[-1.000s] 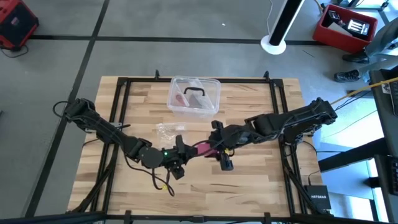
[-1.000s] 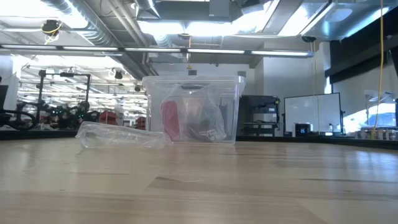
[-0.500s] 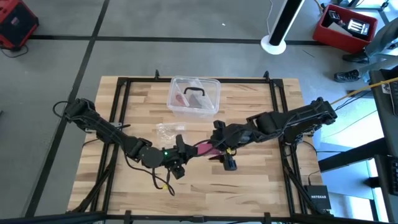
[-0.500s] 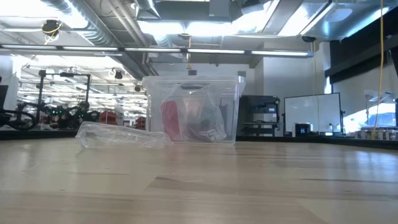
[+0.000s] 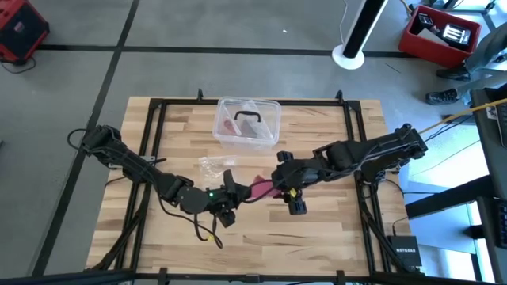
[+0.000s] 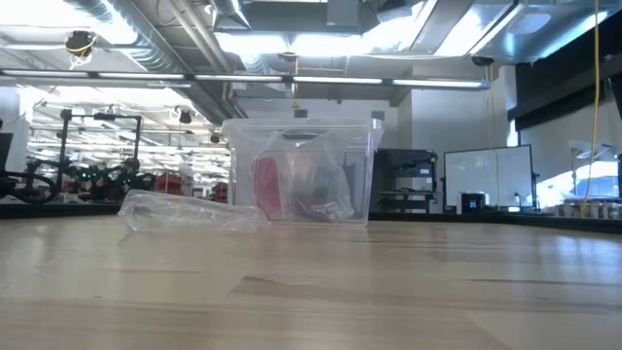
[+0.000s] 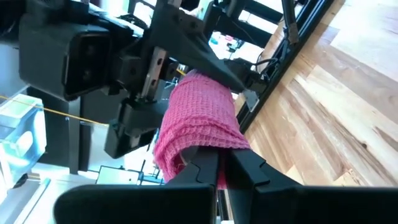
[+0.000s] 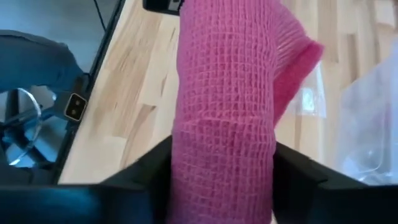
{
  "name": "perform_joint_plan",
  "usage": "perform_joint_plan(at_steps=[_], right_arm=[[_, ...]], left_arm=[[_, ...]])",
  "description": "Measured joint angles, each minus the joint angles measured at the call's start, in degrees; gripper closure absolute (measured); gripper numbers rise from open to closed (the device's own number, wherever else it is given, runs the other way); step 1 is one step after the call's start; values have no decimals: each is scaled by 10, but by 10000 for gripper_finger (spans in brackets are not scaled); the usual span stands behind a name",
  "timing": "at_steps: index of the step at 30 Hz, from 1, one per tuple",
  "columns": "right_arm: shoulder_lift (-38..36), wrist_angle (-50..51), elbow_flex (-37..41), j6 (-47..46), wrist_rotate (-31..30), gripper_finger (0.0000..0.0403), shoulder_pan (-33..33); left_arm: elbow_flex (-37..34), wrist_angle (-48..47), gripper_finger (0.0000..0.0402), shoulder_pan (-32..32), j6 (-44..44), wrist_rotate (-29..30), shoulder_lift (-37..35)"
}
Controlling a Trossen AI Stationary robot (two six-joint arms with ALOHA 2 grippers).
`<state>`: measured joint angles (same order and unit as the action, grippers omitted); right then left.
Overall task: Roll bandage
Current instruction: Roll the pink bandage
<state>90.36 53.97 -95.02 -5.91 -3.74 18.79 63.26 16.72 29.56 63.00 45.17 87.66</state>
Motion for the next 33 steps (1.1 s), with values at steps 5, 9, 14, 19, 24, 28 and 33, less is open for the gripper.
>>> perform_joint_plan(at_steps=[5,9,14,19,24,28,33], right_arm=[[-1,7,0,3,-17,290,0],[-1,7,0,4,-16,309,0],[-1,13,0,0,-17,299,0],[-8,68,1,-19,-16,305,0],[-12,124,1,-55,-27,302,0],[-18,134,42,-69,-49,301,12],[-21,66,170,-83,-75,301,28]], left_arm=[[0,0,398,0,-19,0,1],[0,1,397,0,-58,0,1],[0,3,355,4,-133,18,0],[0,4,291,23,-202,106,-2],[0,-1,261,46,-275,142,-3],[0,-84,258,51,-428,141,-3],[0,-299,262,35,-718,60,6]])
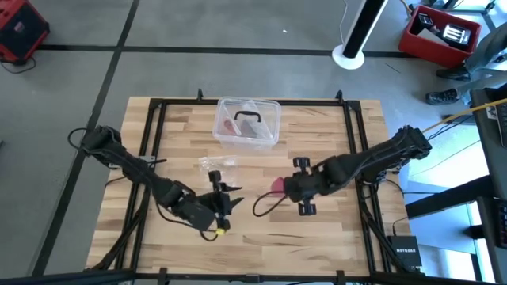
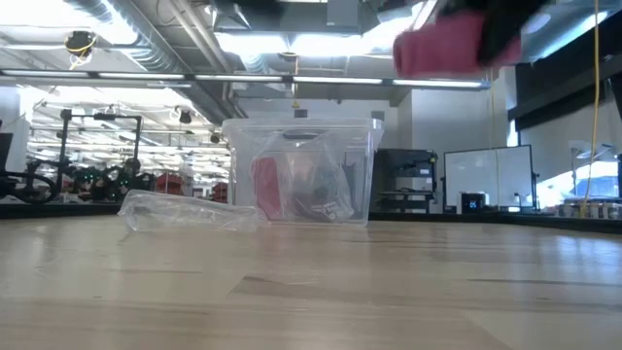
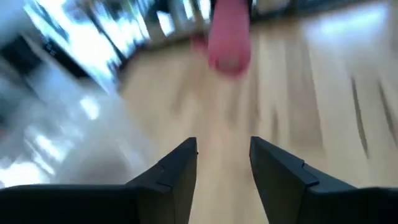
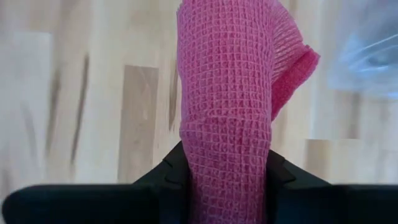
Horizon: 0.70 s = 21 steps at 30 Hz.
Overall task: Roll bandage
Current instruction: Roll the pink bandage, then prepare the transparent zip bag
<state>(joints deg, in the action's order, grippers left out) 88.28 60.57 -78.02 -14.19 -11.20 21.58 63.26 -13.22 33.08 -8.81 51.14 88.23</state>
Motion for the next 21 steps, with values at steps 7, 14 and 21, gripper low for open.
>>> perform_joint_plan(at_steps=[7,14,21], right_arm=[[0,-224,197,-40,2,291,-2],[0,-343,312,-82,-13,225,-2],[0,-269,312,-111,14,136,-3]], left_arm=[[0,-216,265,-33,-245,-103,22],[0,-338,266,-70,-364,-114,60],[0,-339,266,-98,-394,-180,139]])
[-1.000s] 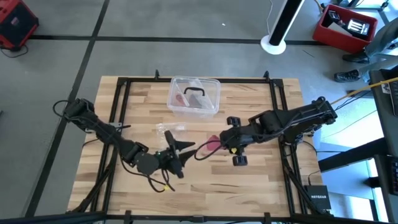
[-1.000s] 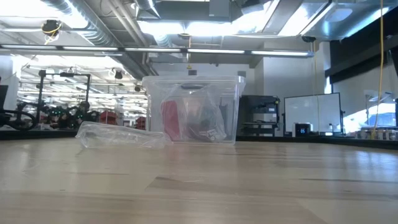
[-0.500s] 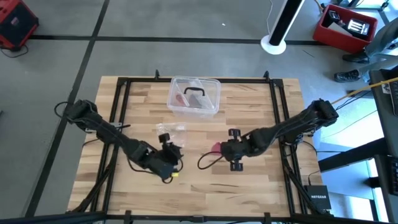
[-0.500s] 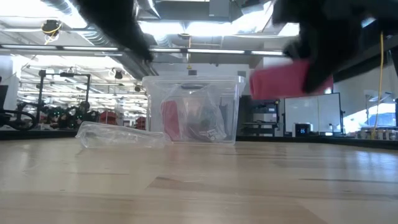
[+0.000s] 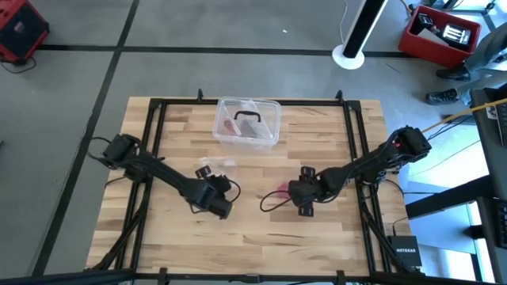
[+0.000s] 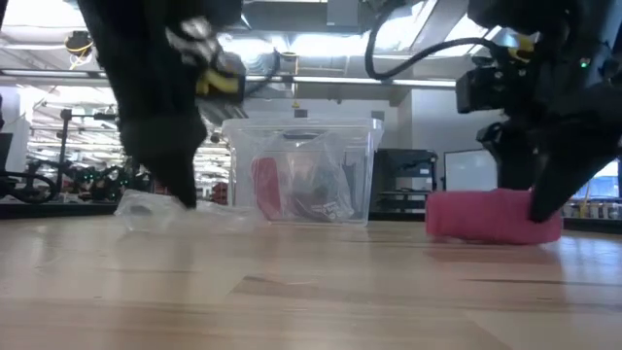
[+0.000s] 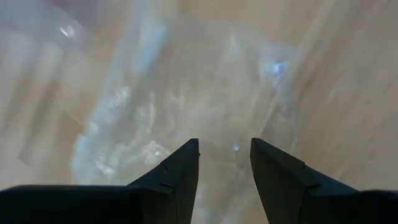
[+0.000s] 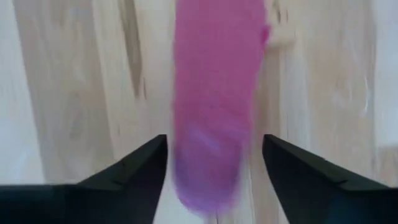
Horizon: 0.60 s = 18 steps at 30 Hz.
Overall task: Roll bandage
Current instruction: Prepare the transparent zip bag
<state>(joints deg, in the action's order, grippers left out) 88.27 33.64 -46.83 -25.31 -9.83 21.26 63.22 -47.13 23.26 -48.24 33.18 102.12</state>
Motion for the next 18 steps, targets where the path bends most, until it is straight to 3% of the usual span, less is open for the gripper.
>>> perform_joint_plan(at_steps=[4,7,14,18], right_arm=[[0,54,-30,-3,8,109,1],[0,24,-48,4,-2,101,1],[11,-263,-49,62,-94,100,1],[53,-406,-49,115,-112,100,-4]], left_arm=[[0,17,266,-6,-11,-26,39],[0,82,266,1,14,-54,48],[0,260,266,45,59,-99,51],[2,284,266,60,82,-97,50]])
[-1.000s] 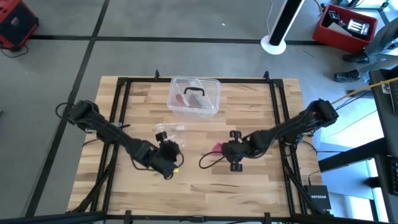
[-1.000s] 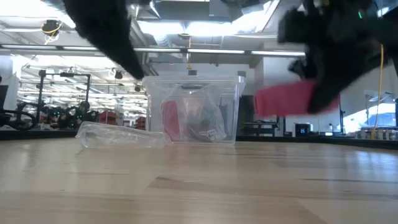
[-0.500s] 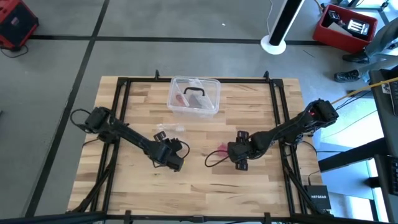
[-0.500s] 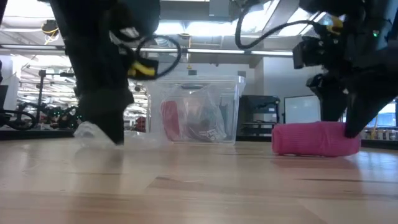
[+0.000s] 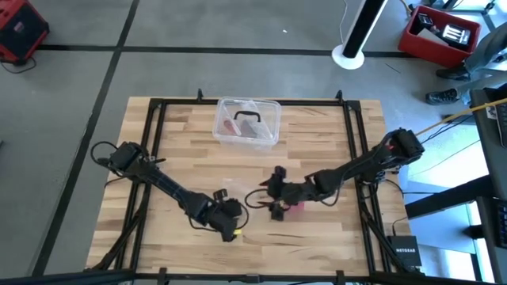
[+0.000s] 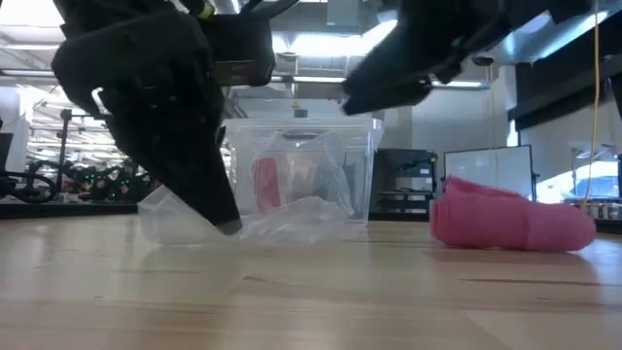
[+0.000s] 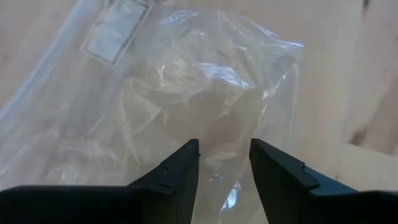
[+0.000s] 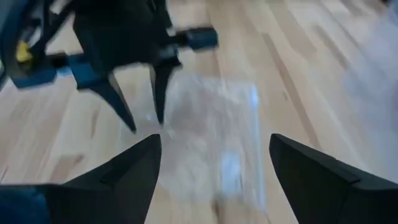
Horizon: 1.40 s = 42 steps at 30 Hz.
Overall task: Roll bandage
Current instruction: Prepare the transparent zip bag
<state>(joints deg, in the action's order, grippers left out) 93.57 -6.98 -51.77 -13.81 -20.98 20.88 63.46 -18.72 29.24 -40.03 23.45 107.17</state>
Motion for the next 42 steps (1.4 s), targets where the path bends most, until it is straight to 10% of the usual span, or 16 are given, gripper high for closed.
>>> perform_joint_plan(at_steps=[18,30,42], right_arm=[[102,-29,1,40,36,100,-33],[203,-135,0,-52,53,100,-59],[227,-206,1,-50,52,100,-59]], left_arm=[[-60,-175,266,-11,-46,102,-209],[-278,83,266,-100,-217,36,-238],[-332,146,266,-114,-346,9,-238]])
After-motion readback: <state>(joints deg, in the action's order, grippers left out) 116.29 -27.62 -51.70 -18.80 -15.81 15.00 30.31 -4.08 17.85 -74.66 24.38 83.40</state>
